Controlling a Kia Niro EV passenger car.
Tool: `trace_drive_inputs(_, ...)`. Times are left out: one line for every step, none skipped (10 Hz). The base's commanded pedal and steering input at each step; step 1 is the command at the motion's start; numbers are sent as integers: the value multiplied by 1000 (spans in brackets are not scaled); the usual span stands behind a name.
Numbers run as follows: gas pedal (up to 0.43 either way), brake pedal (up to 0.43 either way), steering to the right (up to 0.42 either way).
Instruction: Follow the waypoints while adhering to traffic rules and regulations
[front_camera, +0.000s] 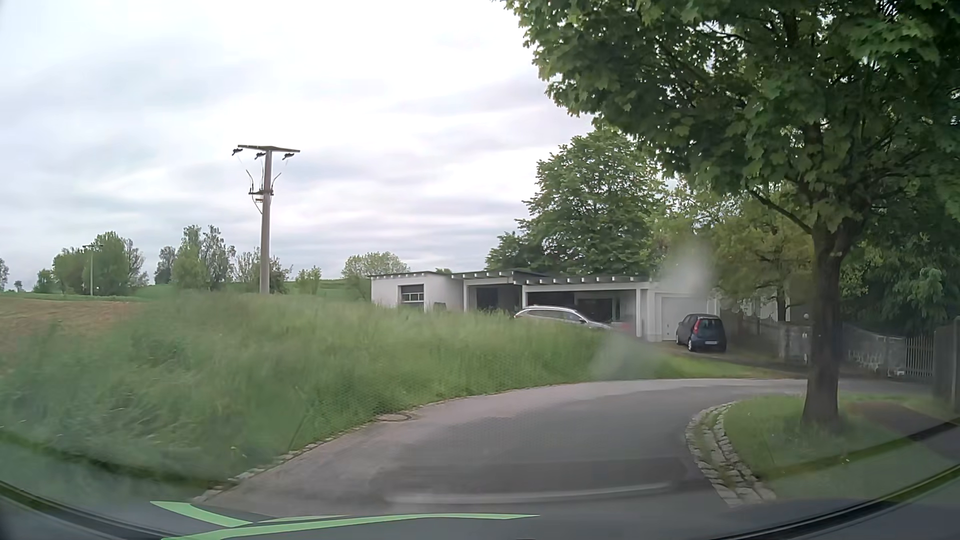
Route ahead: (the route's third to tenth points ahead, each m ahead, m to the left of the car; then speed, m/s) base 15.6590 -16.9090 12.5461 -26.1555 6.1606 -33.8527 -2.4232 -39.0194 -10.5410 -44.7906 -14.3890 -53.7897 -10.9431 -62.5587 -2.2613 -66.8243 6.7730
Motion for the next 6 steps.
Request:
trace_drive_inputs(0,98,110)
trace_drive_inputs(0,110,123)
trace_drive_inputs(0,116,136)
trace_drive_inputs(0,122,151)
trace_drive_inputs(0,128,163)
trace_drive_inputs(0,128,178)
